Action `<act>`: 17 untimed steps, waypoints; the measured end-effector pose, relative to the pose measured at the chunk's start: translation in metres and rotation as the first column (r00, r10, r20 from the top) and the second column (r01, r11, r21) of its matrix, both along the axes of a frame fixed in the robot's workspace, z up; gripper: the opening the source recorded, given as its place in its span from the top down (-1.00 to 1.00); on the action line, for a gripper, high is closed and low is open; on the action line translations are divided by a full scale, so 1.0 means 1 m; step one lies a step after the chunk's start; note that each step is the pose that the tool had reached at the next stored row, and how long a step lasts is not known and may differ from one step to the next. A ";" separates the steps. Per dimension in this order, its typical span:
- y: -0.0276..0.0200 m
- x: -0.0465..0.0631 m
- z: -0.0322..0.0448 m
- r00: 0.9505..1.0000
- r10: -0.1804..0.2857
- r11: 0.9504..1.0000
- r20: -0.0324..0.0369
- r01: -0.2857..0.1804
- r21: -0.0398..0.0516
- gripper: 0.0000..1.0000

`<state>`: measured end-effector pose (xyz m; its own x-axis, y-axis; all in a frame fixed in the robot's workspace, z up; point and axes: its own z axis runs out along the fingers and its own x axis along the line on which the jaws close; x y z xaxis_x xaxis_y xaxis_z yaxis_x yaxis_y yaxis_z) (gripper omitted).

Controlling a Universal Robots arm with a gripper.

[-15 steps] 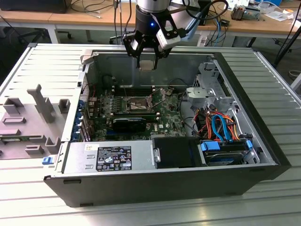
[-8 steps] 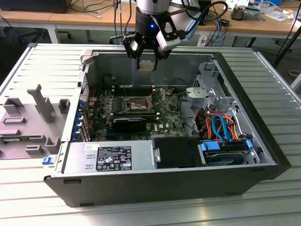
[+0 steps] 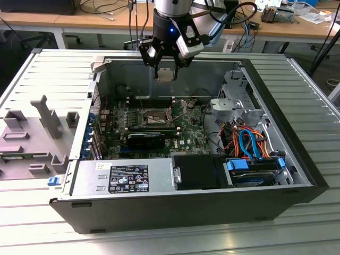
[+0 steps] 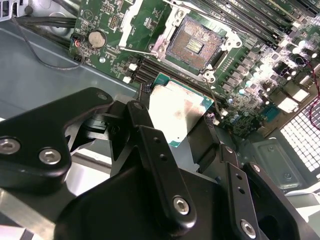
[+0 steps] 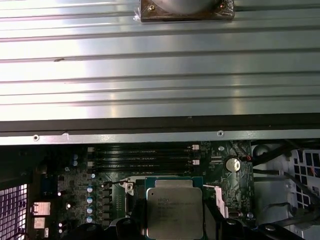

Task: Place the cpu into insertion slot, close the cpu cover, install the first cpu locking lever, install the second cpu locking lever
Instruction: 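Place the cpu into insertion slot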

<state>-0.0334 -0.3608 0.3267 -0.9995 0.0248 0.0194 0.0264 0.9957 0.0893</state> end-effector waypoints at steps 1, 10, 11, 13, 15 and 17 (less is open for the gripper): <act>0.0000 0.000 -0.0003 1.000 0.000 1.000 0.000 0.000 0.000 -0.09; -0.0007 0.000 -0.0021 1.000 0.000 1.000 0.000 0.000 0.000 -0.09; -0.0008 0.000 -0.0023 1.000 0.000 1.000 0.000 0.000 0.000 -0.09; -0.0010 0.000 -0.0026 1.000 0.000 1.000 0.000 0.000 0.000 -0.09; -0.0011 0.000 -0.0029 1.000 0.000 1.000 0.000 0.000 0.000 -0.09; -0.0013 0.000 -0.0032 1.000 0.000 1.000 0.000 0.000 0.000 -0.09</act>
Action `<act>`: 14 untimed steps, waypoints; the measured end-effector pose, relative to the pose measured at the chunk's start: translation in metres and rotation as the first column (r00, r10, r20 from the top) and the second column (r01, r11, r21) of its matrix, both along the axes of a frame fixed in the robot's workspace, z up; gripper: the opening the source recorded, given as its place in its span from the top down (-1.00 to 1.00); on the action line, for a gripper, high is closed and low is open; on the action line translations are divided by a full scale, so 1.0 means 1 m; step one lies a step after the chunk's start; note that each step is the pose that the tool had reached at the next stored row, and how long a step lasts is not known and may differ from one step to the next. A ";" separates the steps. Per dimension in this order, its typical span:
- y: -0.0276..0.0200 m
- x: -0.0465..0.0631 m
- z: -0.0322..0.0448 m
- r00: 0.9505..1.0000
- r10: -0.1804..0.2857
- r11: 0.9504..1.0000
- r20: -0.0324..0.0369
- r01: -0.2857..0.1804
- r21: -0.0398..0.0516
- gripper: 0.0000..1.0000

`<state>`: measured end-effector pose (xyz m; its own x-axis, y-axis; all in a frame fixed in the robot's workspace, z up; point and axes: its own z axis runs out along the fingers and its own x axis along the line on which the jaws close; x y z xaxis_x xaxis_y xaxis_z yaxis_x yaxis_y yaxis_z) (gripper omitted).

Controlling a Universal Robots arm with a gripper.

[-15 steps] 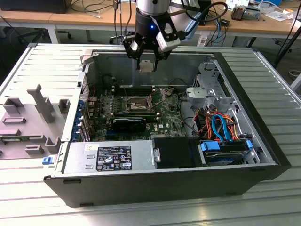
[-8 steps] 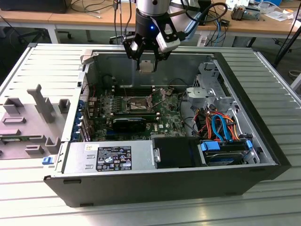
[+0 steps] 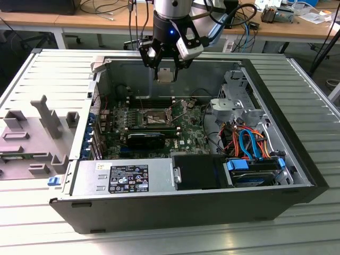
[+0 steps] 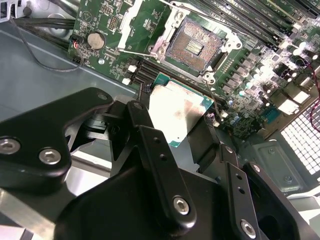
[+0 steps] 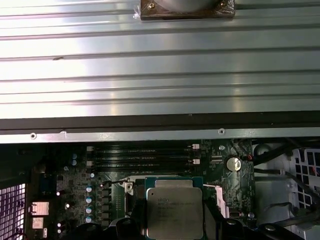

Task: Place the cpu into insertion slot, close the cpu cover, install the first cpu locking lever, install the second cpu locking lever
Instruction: 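Place the cpu into insertion slot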

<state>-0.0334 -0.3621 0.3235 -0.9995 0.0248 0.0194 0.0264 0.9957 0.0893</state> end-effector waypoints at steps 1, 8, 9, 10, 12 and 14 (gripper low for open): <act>0.0000 0.000 -0.0001 1.000 0.000 1.000 0.000 0.000 0.000 -0.09; -0.0006 0.000 -0.0017 1.000 0.000 1.000 0.000 0.000 0.000 -0.09; -0.0009 0.000 -0.0023 1.000 0.000 1.000 0.000 0.000 0.000 -0.09; -0.0009 0.000 -0.0023 1.000 0.000 1.000 0.000 0.000 0.000 -0.09; -0.0011 0.000 -0.0026 1.000 0.000 1.000 0.000 0.000 0.000 -0.09; -0.0017 0.000 -0.0038 1.000 0.000 1.000 0.000 0.000 0.000 -0.09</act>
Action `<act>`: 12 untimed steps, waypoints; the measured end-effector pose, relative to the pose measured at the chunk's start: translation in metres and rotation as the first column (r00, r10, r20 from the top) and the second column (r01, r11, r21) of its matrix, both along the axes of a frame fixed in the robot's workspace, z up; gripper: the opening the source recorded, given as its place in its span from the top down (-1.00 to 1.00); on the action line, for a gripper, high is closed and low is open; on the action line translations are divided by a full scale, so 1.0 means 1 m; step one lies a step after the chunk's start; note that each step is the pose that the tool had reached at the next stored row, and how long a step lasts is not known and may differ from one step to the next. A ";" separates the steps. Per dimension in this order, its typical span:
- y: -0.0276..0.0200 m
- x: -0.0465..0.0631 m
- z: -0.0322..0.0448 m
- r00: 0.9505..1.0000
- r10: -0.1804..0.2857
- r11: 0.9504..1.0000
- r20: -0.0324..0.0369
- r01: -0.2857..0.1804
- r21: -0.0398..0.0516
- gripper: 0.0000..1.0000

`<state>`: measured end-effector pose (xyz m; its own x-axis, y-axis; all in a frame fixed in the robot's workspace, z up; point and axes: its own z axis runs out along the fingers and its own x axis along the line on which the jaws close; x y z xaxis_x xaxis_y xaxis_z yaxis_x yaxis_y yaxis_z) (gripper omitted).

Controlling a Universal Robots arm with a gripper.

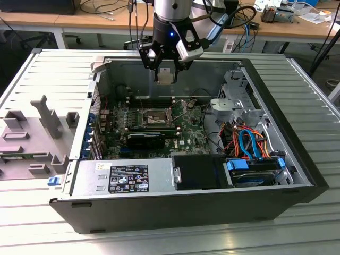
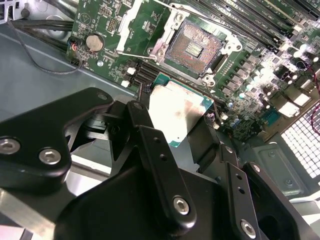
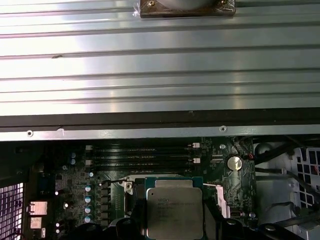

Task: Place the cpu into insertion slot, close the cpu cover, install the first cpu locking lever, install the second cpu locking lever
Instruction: 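Place the cpu into insertion slot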

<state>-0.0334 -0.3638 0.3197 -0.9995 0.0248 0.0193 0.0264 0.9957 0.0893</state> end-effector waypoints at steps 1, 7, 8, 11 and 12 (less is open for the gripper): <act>-0.0005 0.000 -0.0011 1.000 0.000 1.000 0.000 0.000 0.000 -0.09; -0.0012 0.000 -0.0024 1.000 0.000 1.000 0.000 0.000 0.000 -0.09; -0.0015 0.000 -0.0028 1.000 0.000 1.000 0.000 0.000 0.000 -0.09; -0.0017 0.000 -0.0031 1.000 0.000 1.000 0.000 0.000 0.000 -0.09; -0.0017 0.000 -0.0032 1.000 0.000 1.000 0.000 0.000 0.000 -0.09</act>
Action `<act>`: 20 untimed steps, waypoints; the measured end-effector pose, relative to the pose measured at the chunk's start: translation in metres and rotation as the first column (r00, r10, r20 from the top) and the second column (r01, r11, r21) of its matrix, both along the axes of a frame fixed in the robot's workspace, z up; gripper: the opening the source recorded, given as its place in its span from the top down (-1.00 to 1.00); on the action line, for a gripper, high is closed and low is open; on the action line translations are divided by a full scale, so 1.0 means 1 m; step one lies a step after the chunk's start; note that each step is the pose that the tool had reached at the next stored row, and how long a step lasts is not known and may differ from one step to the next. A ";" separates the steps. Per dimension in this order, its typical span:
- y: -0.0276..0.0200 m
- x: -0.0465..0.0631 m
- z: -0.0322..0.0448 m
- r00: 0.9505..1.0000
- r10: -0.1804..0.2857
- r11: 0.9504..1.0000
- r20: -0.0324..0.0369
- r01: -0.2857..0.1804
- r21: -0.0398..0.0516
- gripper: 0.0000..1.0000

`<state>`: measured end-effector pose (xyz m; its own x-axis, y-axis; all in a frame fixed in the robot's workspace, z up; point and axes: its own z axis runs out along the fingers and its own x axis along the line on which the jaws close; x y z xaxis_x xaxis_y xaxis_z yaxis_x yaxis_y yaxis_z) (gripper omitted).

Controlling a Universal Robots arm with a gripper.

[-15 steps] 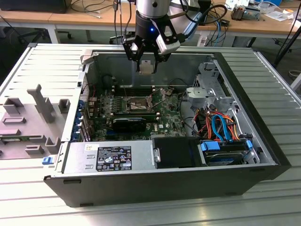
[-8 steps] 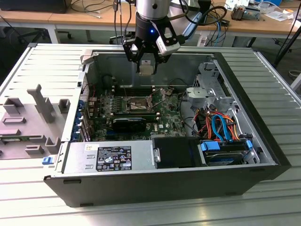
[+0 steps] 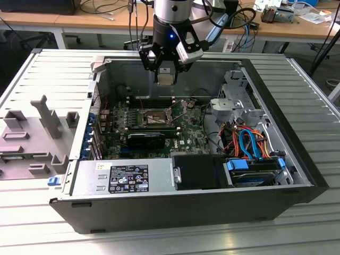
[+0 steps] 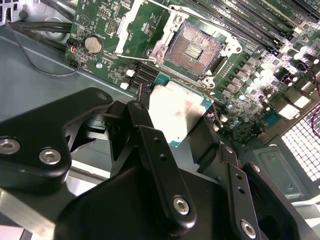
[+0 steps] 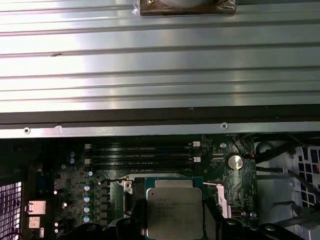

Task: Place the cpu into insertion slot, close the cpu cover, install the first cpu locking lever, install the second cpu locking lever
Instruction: 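Place the cpu into insertion slot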

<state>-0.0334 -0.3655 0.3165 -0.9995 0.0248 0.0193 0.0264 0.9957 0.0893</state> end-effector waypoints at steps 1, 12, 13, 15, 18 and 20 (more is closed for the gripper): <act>-0.0004 0.000 -0.0006 1.000 0.000 1.000 0.000 0.000 0.000 -0.09; -0.0031 0.000 -0.0033 1.000 0.000 1.000 0.000 0.000 0.000 -0.09; -0.0037 0.000 -0.0036 1.000 0.000 1.000 0.000 0.000 0.000 -0.09; -0.0051 0.000 -0.0041 1.000 0.000 1.000 0.000 0.000 0.000 -0.09; -0.0064 0.000 -0.0048 1.000 0.000 1.000 0.000 0.000 0.000 -0.09; -0.0072 0.000 -0.0052 1.000 0.000 1.000 0.000 0.000 0.000 -0.09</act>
<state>-0.0334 -0.3727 0.3113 -0.9995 0.0247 0.0193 0.0264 0.9956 0.0894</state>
